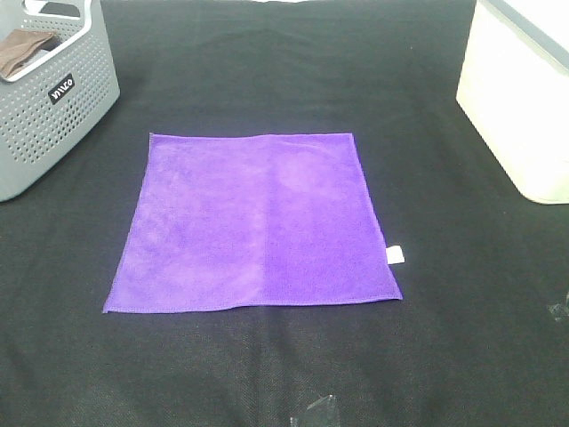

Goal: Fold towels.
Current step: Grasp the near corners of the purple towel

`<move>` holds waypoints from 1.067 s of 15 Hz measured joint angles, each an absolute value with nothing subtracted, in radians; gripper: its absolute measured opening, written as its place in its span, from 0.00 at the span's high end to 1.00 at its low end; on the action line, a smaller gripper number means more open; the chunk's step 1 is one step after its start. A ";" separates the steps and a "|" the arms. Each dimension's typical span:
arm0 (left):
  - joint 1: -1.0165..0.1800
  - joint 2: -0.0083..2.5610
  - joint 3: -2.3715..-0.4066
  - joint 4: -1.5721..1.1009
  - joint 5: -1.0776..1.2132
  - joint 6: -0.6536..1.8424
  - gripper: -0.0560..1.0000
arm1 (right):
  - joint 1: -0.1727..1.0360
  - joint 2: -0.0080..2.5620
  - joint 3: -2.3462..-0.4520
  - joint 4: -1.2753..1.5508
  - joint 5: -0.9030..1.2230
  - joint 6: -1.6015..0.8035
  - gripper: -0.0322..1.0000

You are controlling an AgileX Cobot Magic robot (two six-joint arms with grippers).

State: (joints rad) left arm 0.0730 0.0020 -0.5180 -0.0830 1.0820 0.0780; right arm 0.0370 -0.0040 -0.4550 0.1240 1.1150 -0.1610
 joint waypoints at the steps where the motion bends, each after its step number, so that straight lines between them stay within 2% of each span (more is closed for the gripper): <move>1: 0.073 0.002 -0.518 -0.083 1.082 0.078 0.01 | 0.037 -0.004 -0.455 0.124 1.115 -0.161 0.04; 16: 0.073 0.002 -0.518 -0.083 1.082 0.078 0.01 | 0.037 -0.004 -0.455 0.124 1.115 -0.161 0.04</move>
State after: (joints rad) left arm 0.0730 0.0020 -0.5180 -0.0830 1.0820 0.0780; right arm 0.0370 -0.0040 -0.4550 0.1240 1.1150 -0.1610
